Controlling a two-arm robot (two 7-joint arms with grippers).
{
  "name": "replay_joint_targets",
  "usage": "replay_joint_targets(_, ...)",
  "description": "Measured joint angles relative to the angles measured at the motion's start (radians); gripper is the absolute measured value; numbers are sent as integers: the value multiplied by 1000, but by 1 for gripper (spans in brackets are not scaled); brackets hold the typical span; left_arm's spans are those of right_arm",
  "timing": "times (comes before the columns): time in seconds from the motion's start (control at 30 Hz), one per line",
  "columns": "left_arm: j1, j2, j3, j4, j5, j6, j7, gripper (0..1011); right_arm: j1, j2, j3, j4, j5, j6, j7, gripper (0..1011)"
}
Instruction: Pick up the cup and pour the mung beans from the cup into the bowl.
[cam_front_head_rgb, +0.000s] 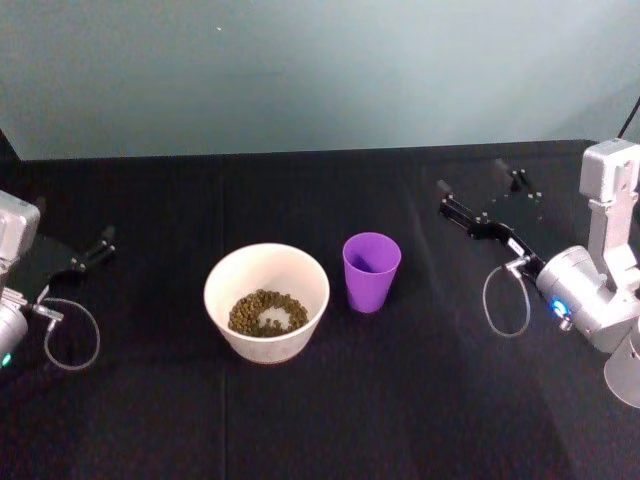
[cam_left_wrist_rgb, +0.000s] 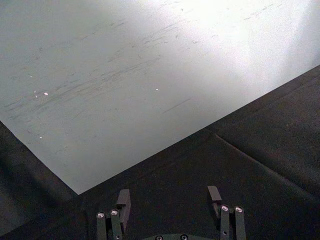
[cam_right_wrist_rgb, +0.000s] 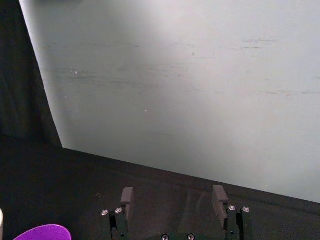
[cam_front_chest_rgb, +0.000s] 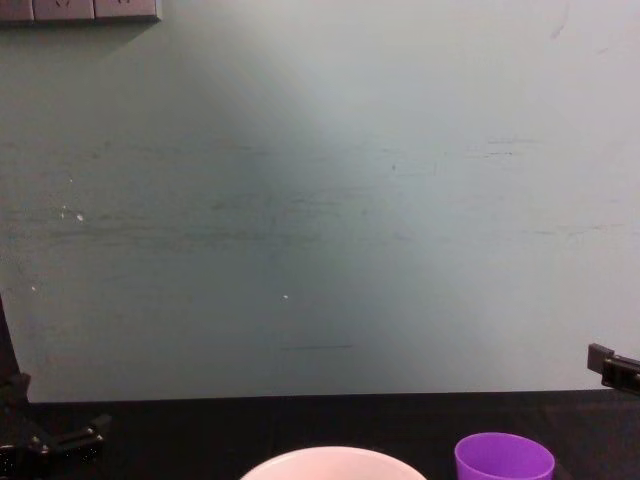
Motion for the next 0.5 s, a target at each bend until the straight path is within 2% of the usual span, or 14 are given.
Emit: replay_joint_targets(0.5, 0, 0, 0, 0, 0, 0, 0, 1000, 0, 1, 0, 0, 1, -1, 3, 1000)
